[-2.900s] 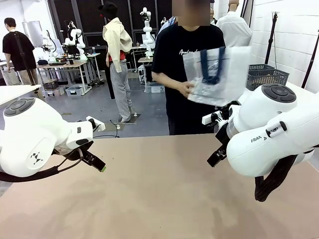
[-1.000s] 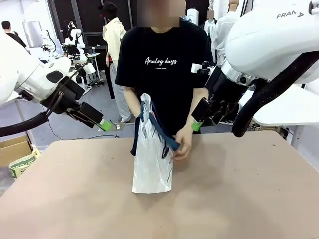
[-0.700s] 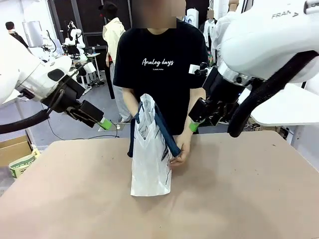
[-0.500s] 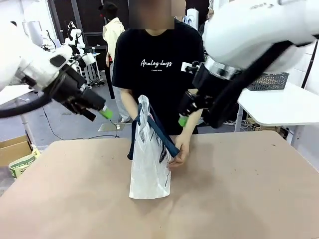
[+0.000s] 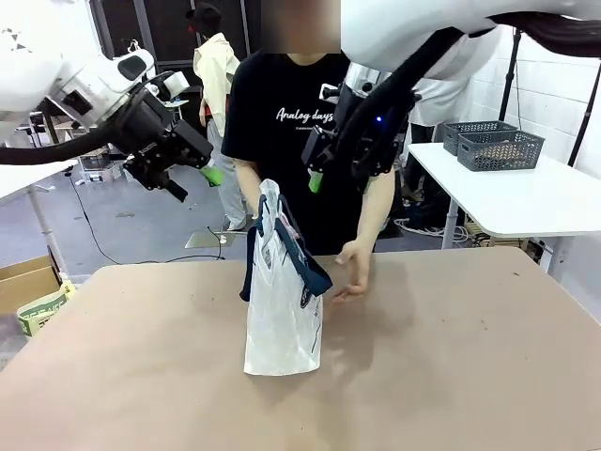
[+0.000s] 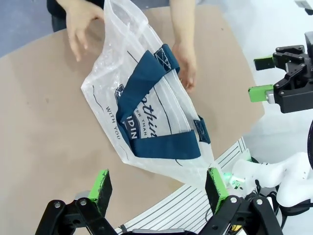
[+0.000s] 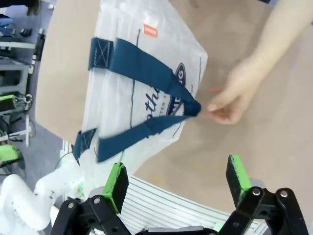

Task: Transfer purchased items from the store into the shopping bag.
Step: Open the Reusable shopping bag in the center of the table.

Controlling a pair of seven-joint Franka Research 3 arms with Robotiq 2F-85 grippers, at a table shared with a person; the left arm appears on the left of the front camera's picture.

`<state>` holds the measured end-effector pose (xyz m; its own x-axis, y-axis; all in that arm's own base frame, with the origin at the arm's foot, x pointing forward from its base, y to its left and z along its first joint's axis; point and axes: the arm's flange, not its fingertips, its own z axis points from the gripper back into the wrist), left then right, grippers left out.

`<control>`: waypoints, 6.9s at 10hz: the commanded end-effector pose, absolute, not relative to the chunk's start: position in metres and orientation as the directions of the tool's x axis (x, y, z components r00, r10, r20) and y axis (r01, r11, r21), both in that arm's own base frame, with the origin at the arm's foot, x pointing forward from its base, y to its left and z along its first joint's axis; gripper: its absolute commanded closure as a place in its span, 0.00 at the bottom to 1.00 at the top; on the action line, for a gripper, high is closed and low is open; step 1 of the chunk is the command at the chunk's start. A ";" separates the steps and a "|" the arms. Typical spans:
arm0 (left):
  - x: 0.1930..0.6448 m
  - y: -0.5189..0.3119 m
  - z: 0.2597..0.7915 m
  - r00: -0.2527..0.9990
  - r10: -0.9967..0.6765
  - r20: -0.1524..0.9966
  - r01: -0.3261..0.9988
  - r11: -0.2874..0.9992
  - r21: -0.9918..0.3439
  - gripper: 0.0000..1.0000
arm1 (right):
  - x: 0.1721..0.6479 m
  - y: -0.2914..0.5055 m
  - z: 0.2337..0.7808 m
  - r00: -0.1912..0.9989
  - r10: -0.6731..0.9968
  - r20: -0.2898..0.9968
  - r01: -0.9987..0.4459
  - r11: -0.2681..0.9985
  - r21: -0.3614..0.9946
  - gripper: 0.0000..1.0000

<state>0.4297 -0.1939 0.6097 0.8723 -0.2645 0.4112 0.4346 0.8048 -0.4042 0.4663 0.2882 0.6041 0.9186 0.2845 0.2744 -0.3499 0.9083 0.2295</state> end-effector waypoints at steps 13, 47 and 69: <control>0.494 -0.250 0.588 0.977 -0.053 0.207 0.154 0.847 -0.509 0.00 | 0.552 0.355 0.578 0.986 0.130 0.101 -0.158 0.923 0.351 0.00; 0.489 -0.220 0.513 0.983 -0.086 0.165 0.144 0.911 -0.387 1.00 | 0.515 0.282 0.532 0.955 0.297 0.009 -0.295 0.948 0.121 1.00; 0.503 -0.244 0.517 0.916 -0.319 0.244 0.386 0.866 -0.316 1.00 | 0.530 0.273 0.528 0.894 0.447 0.040 -0.448 0.891 0.067 1.00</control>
<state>0.5038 -0.2433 0.5167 0.9151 -0.3176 0.2486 0.3862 0.8677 -0.3129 0.5287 0.2727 0.5304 0.8936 0.4464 0.0475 -0.4487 0.8912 0.0657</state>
